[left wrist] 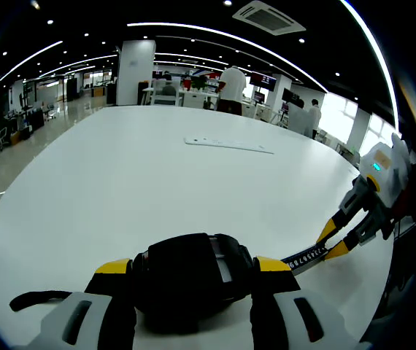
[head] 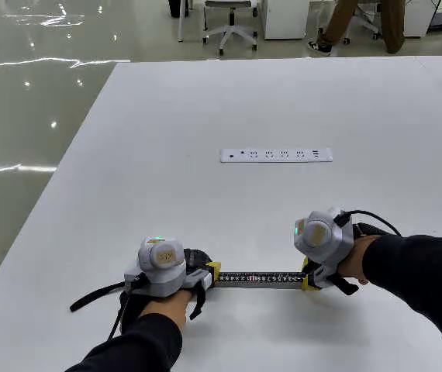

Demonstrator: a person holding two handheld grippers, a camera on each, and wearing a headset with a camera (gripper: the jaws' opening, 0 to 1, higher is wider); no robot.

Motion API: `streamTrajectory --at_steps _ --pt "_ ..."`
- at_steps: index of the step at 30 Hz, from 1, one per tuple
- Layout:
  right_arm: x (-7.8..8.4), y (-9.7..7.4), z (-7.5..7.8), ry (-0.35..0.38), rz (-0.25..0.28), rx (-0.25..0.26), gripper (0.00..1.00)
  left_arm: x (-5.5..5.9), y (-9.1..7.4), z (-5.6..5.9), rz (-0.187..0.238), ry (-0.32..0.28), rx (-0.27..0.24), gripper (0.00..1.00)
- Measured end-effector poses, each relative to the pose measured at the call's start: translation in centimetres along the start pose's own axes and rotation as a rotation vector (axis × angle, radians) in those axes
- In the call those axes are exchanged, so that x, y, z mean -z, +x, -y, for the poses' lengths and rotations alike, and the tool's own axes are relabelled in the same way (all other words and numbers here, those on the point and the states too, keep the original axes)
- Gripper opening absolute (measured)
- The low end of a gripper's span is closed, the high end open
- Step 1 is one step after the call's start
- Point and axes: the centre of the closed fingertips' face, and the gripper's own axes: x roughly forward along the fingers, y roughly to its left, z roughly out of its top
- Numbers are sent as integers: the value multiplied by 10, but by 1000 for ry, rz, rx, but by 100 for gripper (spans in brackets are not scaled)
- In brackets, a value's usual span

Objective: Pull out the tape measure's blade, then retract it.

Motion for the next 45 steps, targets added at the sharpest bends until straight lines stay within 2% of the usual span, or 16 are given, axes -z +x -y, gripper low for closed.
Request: streamTrajectory --at_steps 45 --pt "-27 6 -5 12 38 6 11 0 0 0 -1 -7 5 60"
